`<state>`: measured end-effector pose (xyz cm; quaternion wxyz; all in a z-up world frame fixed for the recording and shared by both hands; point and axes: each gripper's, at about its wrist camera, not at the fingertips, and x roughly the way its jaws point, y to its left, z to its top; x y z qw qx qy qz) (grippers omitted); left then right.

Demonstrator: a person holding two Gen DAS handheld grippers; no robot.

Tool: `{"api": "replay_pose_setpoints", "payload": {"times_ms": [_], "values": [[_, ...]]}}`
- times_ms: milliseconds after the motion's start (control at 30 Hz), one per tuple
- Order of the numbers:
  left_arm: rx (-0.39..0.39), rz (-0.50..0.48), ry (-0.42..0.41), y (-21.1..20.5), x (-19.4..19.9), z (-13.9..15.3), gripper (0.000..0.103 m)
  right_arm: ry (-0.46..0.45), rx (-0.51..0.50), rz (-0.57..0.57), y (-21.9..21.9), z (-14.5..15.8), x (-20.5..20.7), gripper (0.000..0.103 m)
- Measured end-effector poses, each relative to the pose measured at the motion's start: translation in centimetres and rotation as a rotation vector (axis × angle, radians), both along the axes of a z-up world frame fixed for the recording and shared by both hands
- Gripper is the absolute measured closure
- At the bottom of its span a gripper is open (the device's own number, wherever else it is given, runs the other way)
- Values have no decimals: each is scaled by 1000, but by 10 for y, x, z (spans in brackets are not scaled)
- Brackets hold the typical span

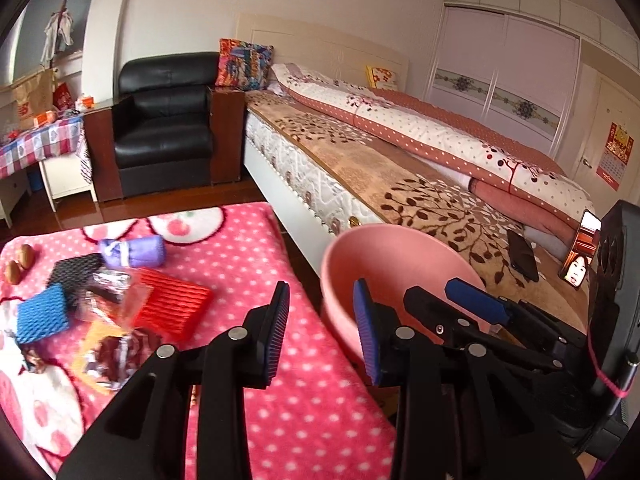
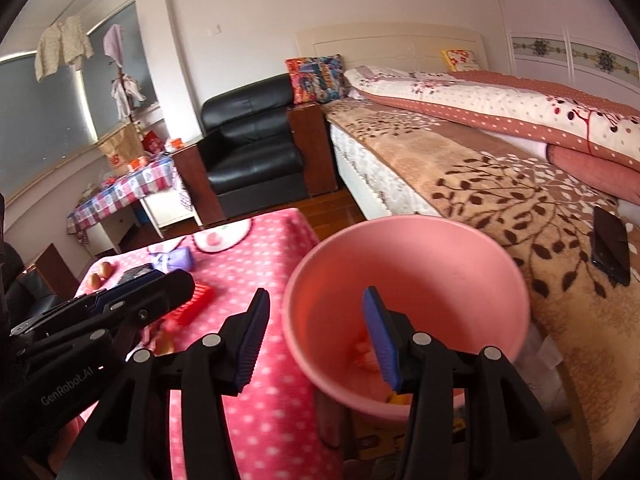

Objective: Collect trash
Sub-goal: 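Open both tools to drop the bags into the pink bucket, then move both tools back over the table trash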

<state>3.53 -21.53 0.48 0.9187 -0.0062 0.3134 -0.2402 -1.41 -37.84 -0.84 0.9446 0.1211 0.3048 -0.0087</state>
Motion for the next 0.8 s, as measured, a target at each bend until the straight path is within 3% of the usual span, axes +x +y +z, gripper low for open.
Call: {"api": "replay_pose_setpoints", "payload": {"times_ms": [400,633,800], "values": [[-5,128,-14,91,-9,7,70,30,36,123,67,1,9,50],[-7,242,4,150,-7,0,70,65,22,208,106,-7,23,50],[5,259,30,174,-7,-10,70,90,24,254,124,-17,30,50]]}}
